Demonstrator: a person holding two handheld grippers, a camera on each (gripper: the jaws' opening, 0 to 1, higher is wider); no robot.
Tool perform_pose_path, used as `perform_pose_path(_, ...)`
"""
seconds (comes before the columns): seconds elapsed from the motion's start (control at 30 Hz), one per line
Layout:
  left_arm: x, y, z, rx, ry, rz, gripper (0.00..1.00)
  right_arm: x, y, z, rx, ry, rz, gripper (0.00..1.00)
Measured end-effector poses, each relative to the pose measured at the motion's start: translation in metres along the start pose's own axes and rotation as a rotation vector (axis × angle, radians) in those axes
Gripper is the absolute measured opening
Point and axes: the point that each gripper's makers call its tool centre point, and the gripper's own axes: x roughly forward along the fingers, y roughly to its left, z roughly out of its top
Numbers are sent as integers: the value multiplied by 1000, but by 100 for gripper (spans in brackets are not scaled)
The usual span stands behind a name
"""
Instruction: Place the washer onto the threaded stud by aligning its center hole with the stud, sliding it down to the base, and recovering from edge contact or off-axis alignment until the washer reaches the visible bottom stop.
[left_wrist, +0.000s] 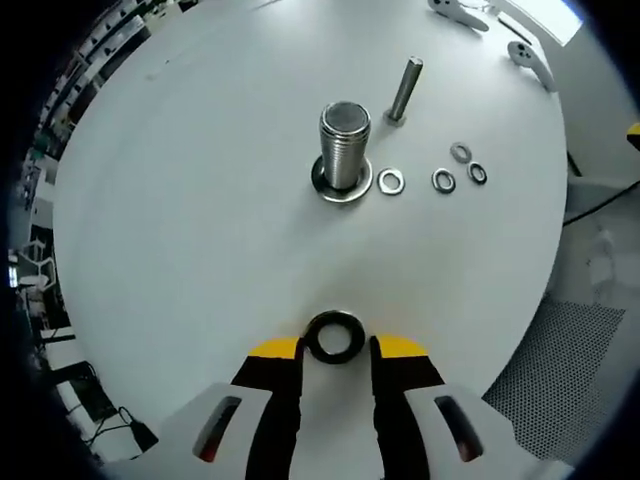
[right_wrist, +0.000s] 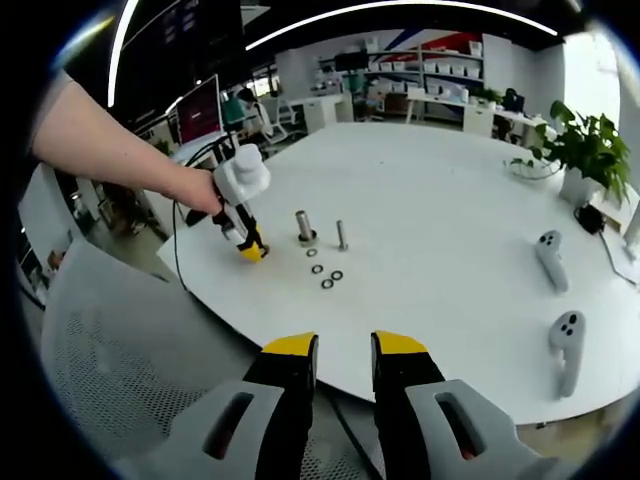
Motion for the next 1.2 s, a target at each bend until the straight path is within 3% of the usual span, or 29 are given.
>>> perform_pose_path(0.27, 1, 0, -1, -5, 24, 7, 20, 0, -1, 0, -1, 1, -2, 24)
perform_pose_path(0.53, 1, -1, -1, 7, -6, 11, 19, 0, 0, -1, -5, 6, -1, 24)
perform_pose_path(0.73, 1, 0, 1, 42, -37, 21, 19, 0, -1, -1, -3, 7, -4, 24)
perform_pose_path(1.07, 0, -9, 0, 96, -27, 3, 19, 0, -1, -2, -4, 10, -9, 24)
perform_pose_path(1.2, -9, -11, 7, 161, -42, 14, 19, 0, -1, -1, -3, 10, -9, 24)
